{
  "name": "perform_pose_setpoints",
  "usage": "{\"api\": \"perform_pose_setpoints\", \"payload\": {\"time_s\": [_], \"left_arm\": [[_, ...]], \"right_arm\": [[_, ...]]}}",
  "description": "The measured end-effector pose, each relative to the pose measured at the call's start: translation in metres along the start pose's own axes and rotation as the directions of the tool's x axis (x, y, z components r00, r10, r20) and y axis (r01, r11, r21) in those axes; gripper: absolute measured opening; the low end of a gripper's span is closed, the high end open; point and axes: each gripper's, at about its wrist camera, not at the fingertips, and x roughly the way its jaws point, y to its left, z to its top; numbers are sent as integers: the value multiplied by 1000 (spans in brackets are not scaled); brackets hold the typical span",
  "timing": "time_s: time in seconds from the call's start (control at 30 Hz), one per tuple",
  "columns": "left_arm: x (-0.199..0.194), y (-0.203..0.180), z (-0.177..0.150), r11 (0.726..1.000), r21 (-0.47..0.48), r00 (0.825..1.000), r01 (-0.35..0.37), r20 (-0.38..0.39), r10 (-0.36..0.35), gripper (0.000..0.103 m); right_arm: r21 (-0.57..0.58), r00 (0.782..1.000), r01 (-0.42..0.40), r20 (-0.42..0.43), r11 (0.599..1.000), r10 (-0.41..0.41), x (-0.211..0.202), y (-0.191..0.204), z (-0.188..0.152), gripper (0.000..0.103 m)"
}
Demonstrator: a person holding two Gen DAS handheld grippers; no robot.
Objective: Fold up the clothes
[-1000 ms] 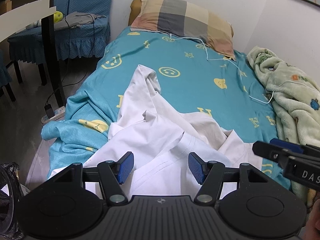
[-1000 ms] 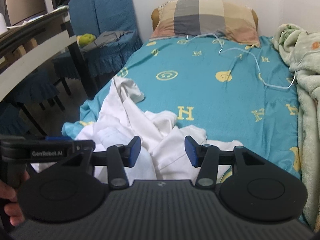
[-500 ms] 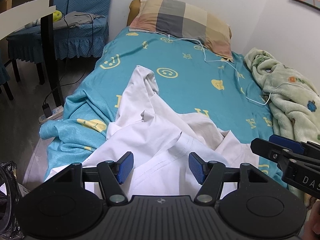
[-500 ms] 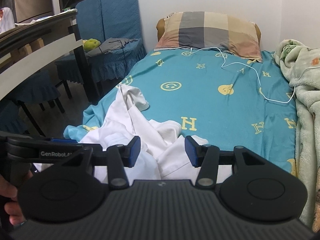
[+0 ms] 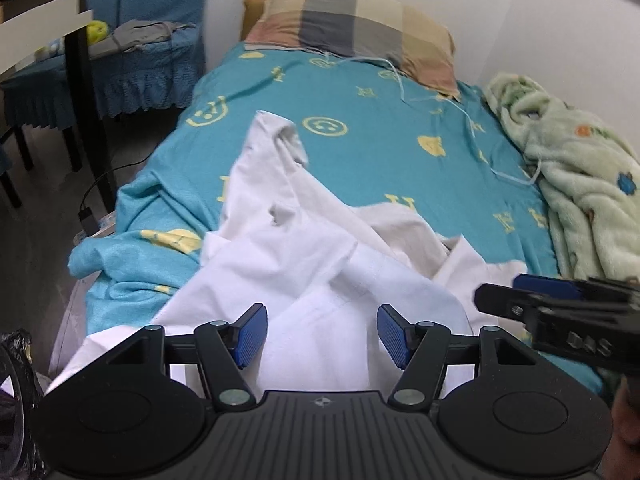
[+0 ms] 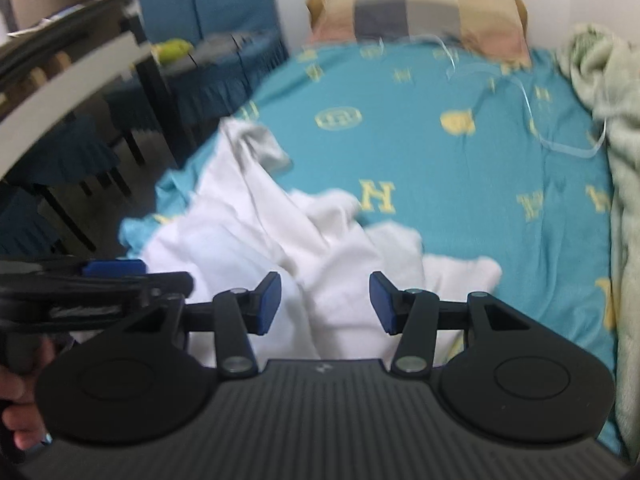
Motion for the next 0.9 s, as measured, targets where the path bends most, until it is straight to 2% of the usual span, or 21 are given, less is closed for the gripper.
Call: {"api": "perform_pose_setpoints", "payload": {"time_s": [0.13, 0.2, 0.23, 0.27, 0.4, 0.43, 0.5, 0.6, 0.67, 0.7, 0.73, 0.77, 0.83, 0.9], "left_arm": [[11, -8, -4, 999, 41, 1000, 3, -26, -2, 59], [16, -11, -6, 998, 56, 999, 4, -36, -2, 44], [18, -12, -7, 998, 62, 999, 6, -41, -4, 21], [20, -13, -8, 998, 68, 999, 9, -45, -6, 5], [-2, -26, -10, 986, 121, 993, 112, 27, -116, 4], [-14, -31, -11, 977, 130, 983, 172, 46, -179, 4], [-37, -37, -15, 934, 151, 941, 323, 56, -334, 4], [-50, -41, -21, 885, 185, 899, 427, 22, -438, 4], [-47, -43, -23, 876, 184, 893, 446, -17, -451, 4], [-43, -45, -24, 880, 195, 900, 432, -40, -433, 4], [-39, -47, -26, 878, 203, 901, 433, -69, -428, 4], [-33, -50, -28, 869, 209, 894, 449, -105, -437, 4], [-27, -63, -35, 831, 257, 870, 492, -178, -460, 6], [-30, -74, -43, 791, 335, 859, 511, -201, -470, 19]], "right_arm": [[-13, 999, 23, -37, 1000, -23, 16, -9, -3, 51], [-31, 999, 16, -31, 999, -17, 18, -10, -4, 51], [-39, 1000, 10, -27, 999, -11, 18, -10, -4, 51], [-43, 1000, -4, -24, 999, 3, 17, -11, -2, 51], [-33, 997, -76, -5, 997, 76, 14, -18, 3, 51], [-31, 995, -96, -3, 995, 96, 13, -20, 4, 51], [-47, 989, -146, -3, 988, 146, 12, -24, 4, 51], [-35, 981, -195, 5, 980, 196, 8, -33, 4, 52], [31, 963, -268, -14, 963, 269, 11, -43, 5, 52], [55, 956, -294, -12, 954, 295, 12, -47, 5, 52], [79, 947, -319, -10, 945, 320, 13, -50, 6, 52], [99, 939, -342, -6, 935, 344, 14, -53, 6, 52], [98, 927, -374, 6, 922, 375, 13, -53, 9, 53], [94, 918, -397, 19, 913, 397, 12, -52, 13, 53]]}}
